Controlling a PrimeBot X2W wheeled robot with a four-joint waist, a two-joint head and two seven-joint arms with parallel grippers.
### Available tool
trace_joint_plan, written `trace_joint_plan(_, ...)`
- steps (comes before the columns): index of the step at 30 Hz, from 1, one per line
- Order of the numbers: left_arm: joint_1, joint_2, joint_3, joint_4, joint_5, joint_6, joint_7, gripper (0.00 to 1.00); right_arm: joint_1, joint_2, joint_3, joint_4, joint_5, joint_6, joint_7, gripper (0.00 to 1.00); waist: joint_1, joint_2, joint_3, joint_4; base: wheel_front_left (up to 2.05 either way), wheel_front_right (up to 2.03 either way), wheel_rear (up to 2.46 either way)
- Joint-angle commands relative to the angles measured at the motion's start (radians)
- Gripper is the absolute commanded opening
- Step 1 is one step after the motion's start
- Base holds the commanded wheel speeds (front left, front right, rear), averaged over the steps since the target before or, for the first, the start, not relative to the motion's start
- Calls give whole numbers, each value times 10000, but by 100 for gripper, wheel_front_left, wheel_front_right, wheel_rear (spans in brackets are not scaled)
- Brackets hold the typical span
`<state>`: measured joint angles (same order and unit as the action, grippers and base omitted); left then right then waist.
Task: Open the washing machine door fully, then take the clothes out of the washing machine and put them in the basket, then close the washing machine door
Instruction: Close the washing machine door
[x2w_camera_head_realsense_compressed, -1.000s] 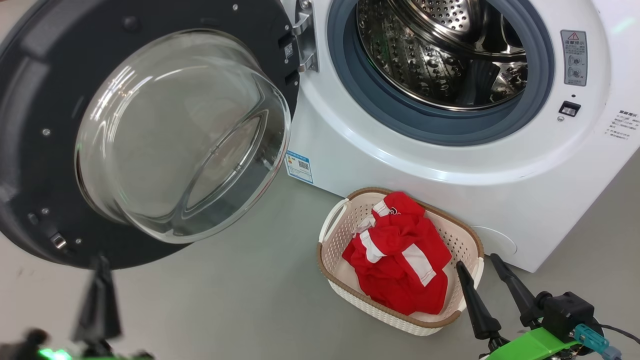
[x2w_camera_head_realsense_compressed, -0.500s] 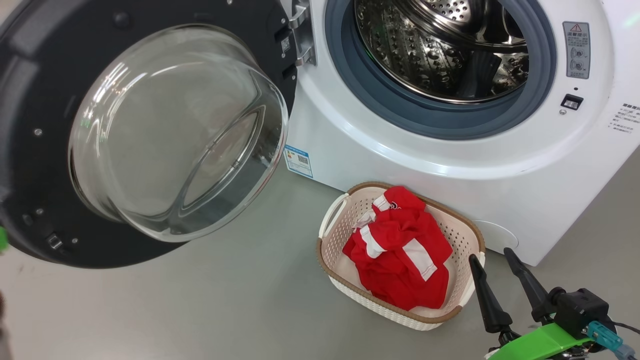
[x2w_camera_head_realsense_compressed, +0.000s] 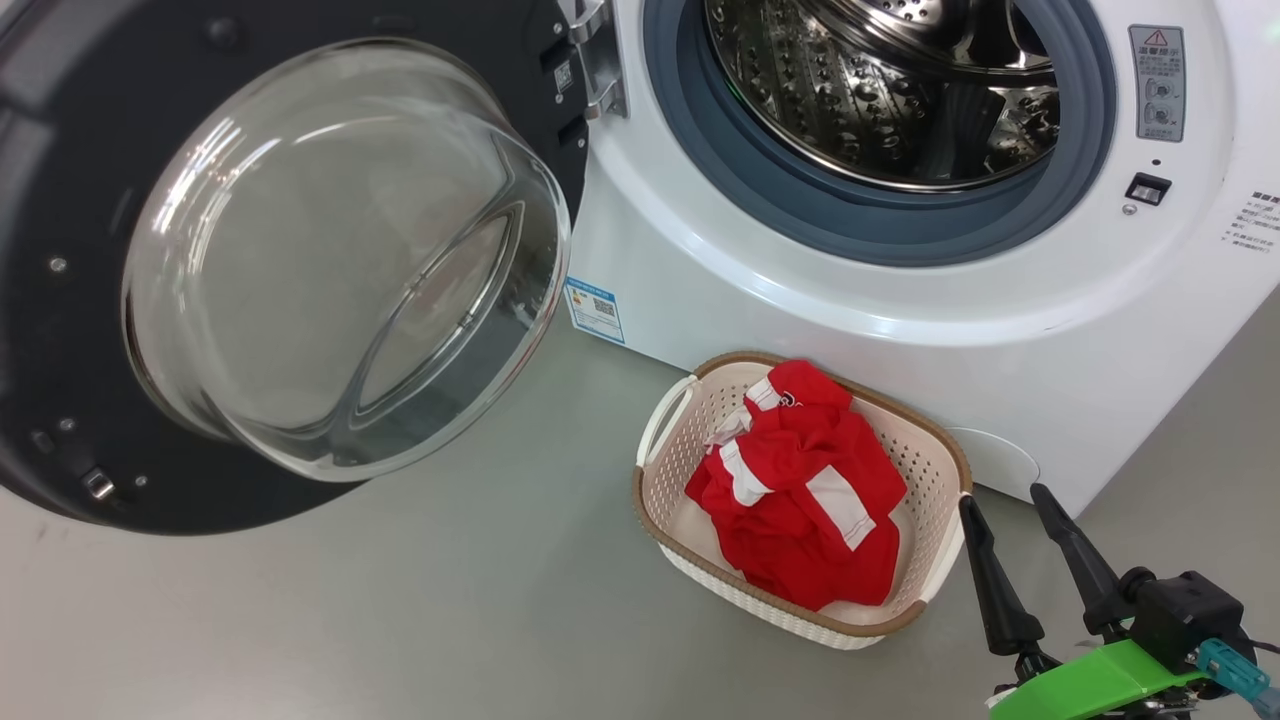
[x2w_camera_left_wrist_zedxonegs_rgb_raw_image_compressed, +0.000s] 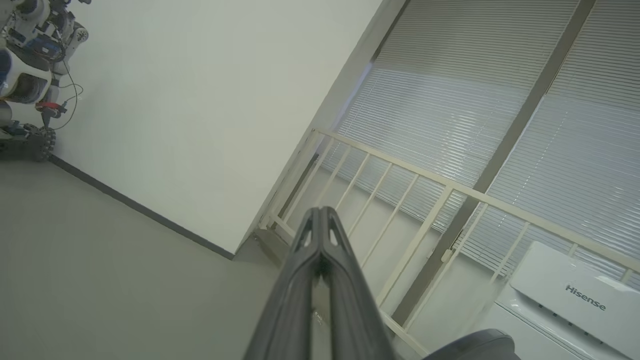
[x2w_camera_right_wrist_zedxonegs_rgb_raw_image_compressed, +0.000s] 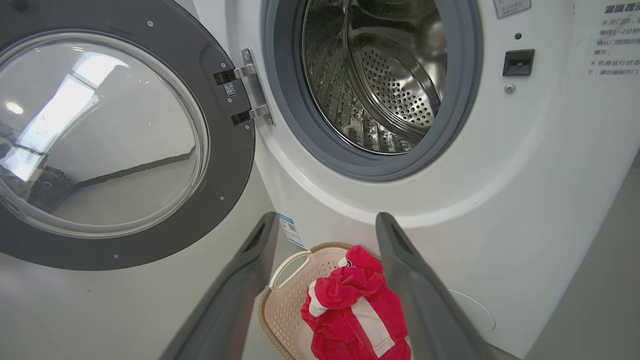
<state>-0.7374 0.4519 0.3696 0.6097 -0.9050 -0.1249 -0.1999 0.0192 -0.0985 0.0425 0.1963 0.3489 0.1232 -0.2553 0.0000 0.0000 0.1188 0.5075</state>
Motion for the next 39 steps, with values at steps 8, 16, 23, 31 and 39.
trace_joint_plan(8, -1562, 1480, -573, 2817, -1797, -57, 3923, 0, 60, -147, 128, -353, -207, 75, -65, 100, 0, 0, 178, 3, 0, 0, 0)
trace_joint_plan(16, -1871, 1709, -1466, 3443, -2401, -57, 6661, 0, 24, -219, 76, -390, -245, 75, -65, 100, 0, 0, 341, 11, 0, 0, 0)
trace_joint_plan(23, -1587, 1664, -1846, 3110, -3027, -57, 7926, 0, 18, -194, 56, -389, -262, 75, -65, 100, 0, 0, 364, -21, 0, 0, 0)
trace_joint_plan(31, -1044, 1605, -2100, 2411, -3634, -57, 8419, 0, -11, -175, 24, -376, -270, 75, -65, 100, 0, 0, 344, -49, 0, 0, 0)
trace_joint_plan(39, -426, 1718, -2393, 1124, -4518, -57, 9259, 0, 10, -141, -38, -363, -253, 75, -65, 100, 0, 0, 200, -122, 0, 0, 0)
